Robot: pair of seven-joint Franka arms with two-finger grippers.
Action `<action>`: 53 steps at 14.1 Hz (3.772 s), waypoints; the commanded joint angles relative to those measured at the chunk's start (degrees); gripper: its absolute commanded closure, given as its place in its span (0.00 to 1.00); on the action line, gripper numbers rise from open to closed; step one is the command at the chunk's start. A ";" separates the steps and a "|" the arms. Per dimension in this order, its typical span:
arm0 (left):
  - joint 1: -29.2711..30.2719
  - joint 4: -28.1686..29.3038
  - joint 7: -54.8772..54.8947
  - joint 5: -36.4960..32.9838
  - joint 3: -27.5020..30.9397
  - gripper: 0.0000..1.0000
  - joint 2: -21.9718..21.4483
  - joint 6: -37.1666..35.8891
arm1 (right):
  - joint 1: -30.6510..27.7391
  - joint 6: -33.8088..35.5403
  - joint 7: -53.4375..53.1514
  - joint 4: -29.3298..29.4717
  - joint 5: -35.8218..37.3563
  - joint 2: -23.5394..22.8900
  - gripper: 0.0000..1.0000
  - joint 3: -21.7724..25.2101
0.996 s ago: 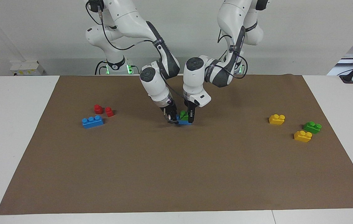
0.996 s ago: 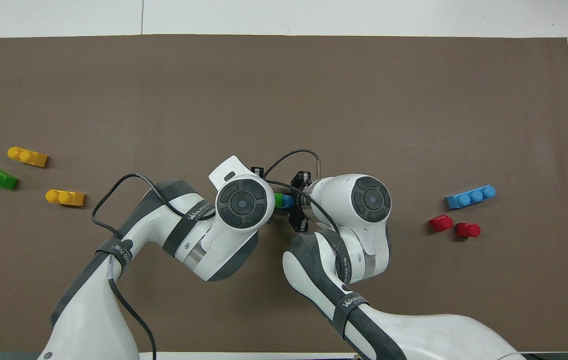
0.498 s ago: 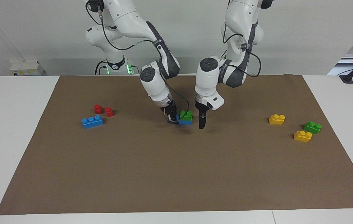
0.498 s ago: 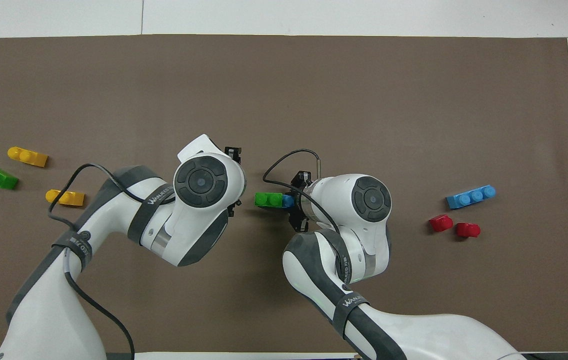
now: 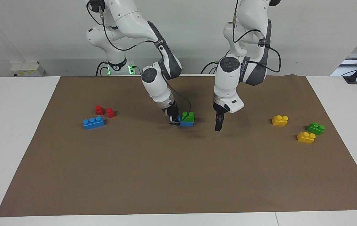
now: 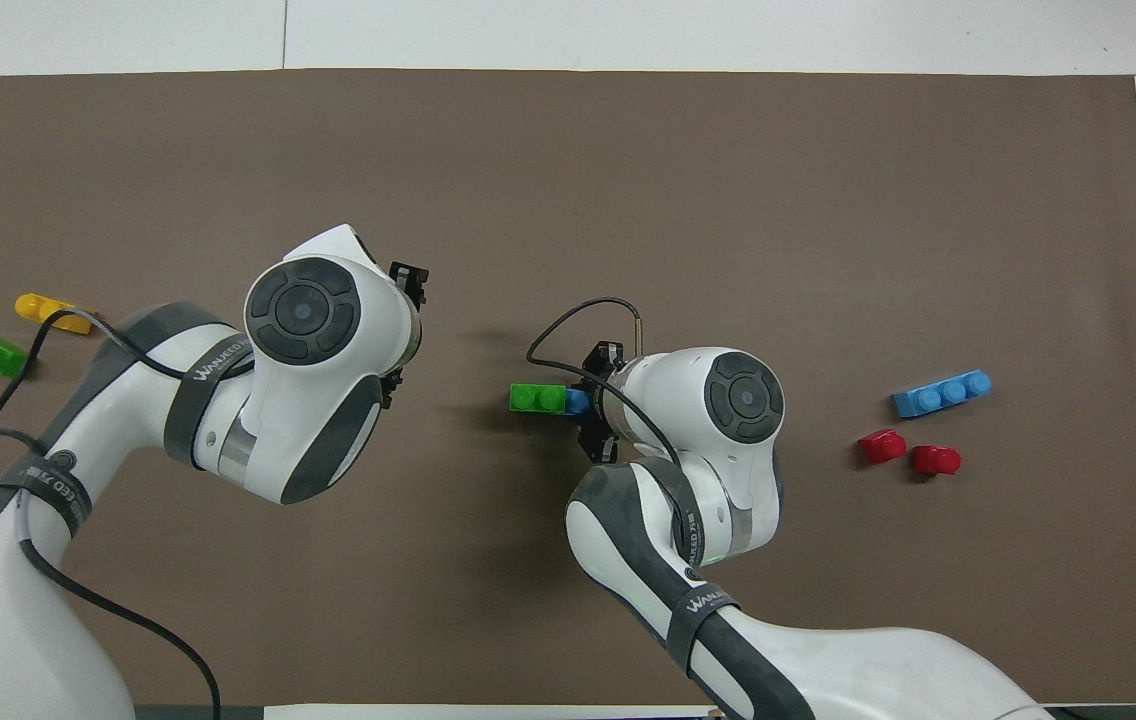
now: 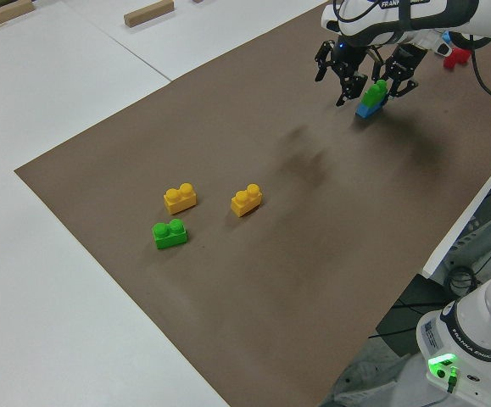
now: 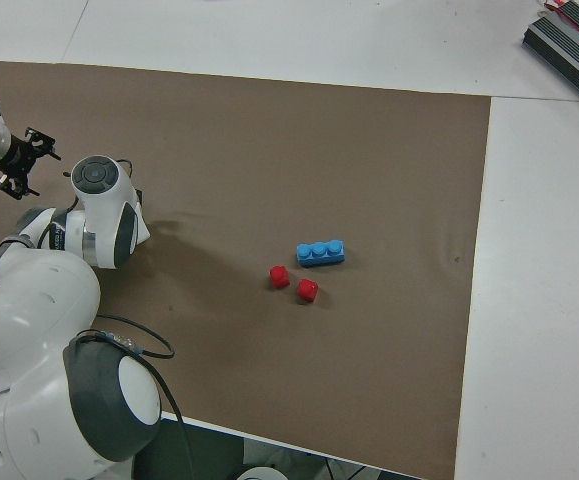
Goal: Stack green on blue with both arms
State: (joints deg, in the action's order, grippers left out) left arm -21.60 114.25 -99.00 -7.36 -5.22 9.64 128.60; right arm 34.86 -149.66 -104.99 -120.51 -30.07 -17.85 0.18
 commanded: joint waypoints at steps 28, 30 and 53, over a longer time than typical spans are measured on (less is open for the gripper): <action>21.25 -18.89 87.66 2.35 0.03 0.00 -6.73 -34.02 | -24.31 18.87 47.22 1.24 3.34 5.72 0.00 0.61; 21.25 -18.89 90.11 4.28 0.21 0.00 -9.28 -36.31 | -25.98 21.67 51.36 2.03 7.90 7.12 0.00 0.61; 23.36 -23.20 98.73 9.04 -0.14 0.00 -12.28 -43.79 | -38.03 56.23 98.74 20.31 28.84 22.16 0.00 0.43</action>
State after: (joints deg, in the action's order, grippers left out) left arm 1.90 92.21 -2.34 3.05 -5.30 -2.44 86.67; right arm -3.09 -94.72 -8.96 -102.32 -3.10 5.18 0.67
